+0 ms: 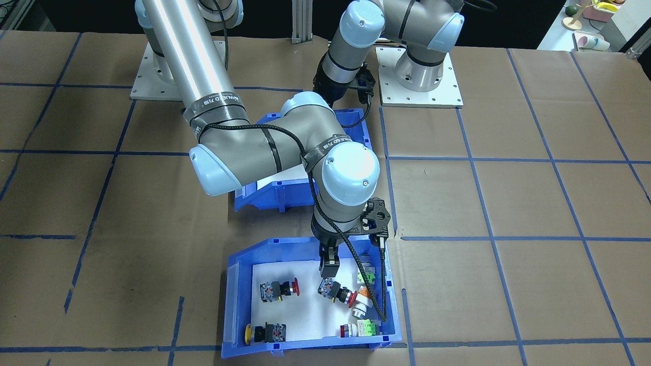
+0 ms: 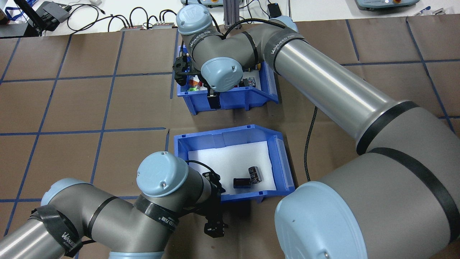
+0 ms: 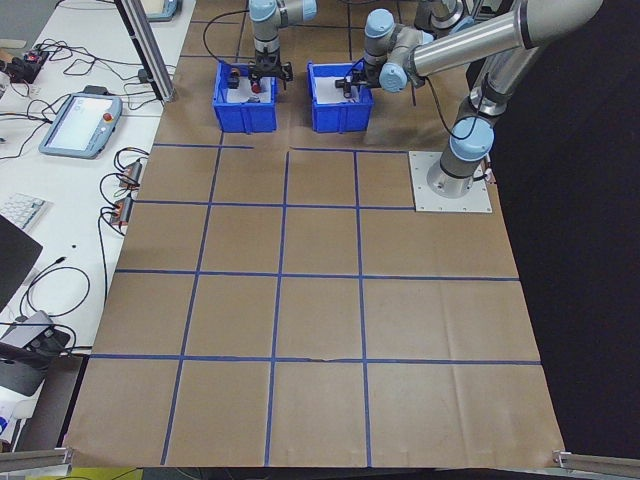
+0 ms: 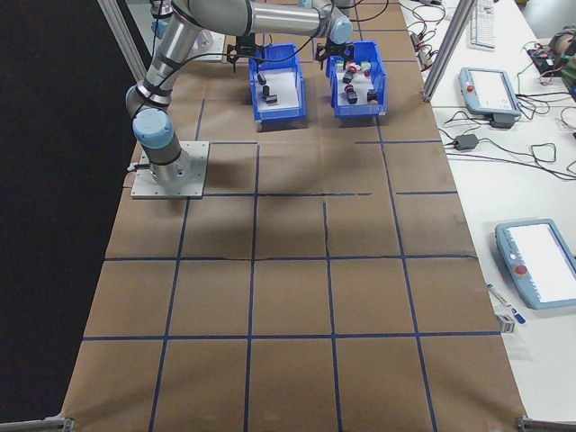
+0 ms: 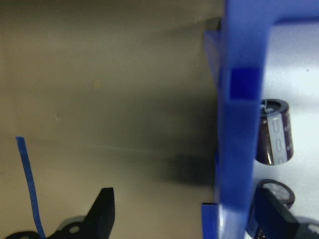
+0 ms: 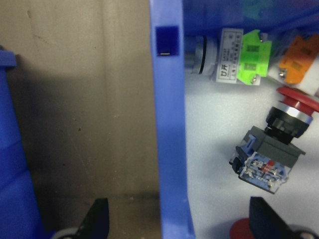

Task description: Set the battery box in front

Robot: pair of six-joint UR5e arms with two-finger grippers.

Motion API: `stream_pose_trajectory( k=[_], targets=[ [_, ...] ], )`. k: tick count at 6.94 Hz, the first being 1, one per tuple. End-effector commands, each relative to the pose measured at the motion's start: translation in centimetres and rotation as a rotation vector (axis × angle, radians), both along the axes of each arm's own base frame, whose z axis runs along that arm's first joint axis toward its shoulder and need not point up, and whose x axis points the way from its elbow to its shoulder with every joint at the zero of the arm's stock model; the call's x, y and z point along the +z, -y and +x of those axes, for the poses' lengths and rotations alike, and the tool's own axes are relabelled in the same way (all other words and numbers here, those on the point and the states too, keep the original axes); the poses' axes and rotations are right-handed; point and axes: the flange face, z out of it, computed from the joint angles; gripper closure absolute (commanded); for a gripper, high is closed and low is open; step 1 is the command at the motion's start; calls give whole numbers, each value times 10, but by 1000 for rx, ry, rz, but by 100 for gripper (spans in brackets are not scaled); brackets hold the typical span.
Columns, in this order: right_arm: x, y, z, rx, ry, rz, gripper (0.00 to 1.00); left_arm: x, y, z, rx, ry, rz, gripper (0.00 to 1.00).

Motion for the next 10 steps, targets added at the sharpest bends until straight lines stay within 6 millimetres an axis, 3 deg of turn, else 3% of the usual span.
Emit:
stream_pose_trajectory(
  k=[1, 2, 3, 4, 5, 7, 8, 10],
  targets=[
    [2, 1, -1, -4, 0, -4, 18, 4, 6, -5, 6, -5, -11, 27],
    [1, 0, -1, -1, -2, 0, 48, 5, 8, -6, 4, -11, -13, 38],
    [5, -2, -2, -1, -6, 5, 76, 9, 11, -8, -2, -29, -51, 61],
    [8, 0, -3, -1, -16, -6, 90, 15, 15, -11, -4, -56, -96, 85],
    [15, 0, -2, -9, -11, -16, 97, 19, 15, -14, -22, -96, -112, 100],
    [30, 4, -6, -24, 0, -42, 100, 18, 16, -12, -36, -72, -128, 100],
    [63, 16, -28, -49, 18, -85, 100, 21, 16, -10, -39, -61, -140, 100],
    [115, 42, -104, -118, 23, -153, 100, 32, 21, 3, -195, 57, -267, 100]
  ],
)
